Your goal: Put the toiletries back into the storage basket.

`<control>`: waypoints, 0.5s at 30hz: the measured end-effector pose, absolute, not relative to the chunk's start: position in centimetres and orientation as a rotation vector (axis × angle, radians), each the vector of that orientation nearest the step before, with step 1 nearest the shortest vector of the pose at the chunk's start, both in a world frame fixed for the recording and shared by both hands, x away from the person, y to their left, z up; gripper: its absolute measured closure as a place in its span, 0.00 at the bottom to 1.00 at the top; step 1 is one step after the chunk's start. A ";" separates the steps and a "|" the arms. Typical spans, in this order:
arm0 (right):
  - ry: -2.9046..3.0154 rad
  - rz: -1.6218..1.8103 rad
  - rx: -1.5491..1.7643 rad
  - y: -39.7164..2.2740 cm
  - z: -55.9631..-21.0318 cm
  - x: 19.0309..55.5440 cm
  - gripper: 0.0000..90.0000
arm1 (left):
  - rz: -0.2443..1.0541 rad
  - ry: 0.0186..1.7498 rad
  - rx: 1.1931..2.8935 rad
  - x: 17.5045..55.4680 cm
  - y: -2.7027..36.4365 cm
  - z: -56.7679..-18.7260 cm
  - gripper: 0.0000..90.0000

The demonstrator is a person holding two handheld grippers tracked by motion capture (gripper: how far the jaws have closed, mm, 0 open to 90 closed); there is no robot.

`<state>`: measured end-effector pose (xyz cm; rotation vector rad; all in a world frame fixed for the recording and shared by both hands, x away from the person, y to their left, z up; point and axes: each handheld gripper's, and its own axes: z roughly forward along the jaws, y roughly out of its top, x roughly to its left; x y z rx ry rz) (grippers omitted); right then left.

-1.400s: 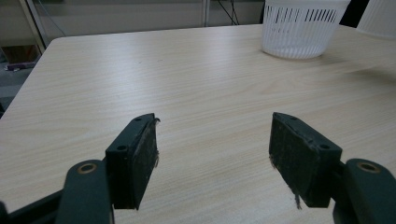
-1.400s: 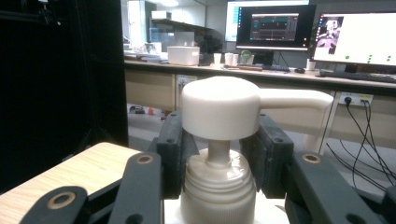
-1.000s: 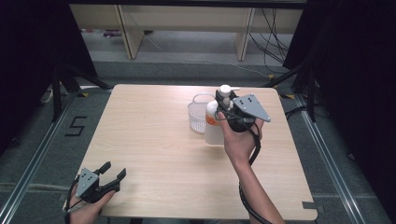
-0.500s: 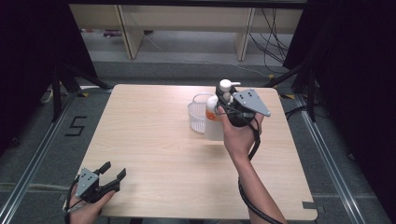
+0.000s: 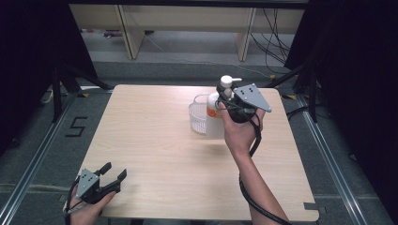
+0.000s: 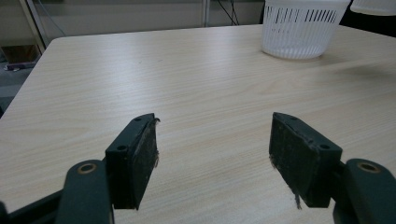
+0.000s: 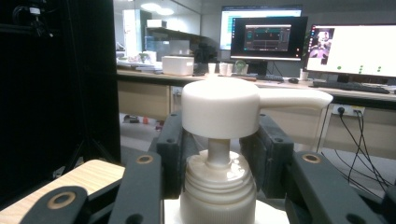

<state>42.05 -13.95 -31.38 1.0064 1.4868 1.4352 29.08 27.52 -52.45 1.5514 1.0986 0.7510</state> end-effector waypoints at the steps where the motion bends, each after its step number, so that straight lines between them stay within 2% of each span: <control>1: 1.486 1.447 1.018 -13.9 -31.3 42.1 0.68 | 0.751 1.098 1.552 29.1 27.5 -52.5 0.36; 15: 1.475 1.442 1.009 -13.8 -30.7 42.7 0.68 | 0.752 1.102 1.552 29.1 27.5 -52.4 0.36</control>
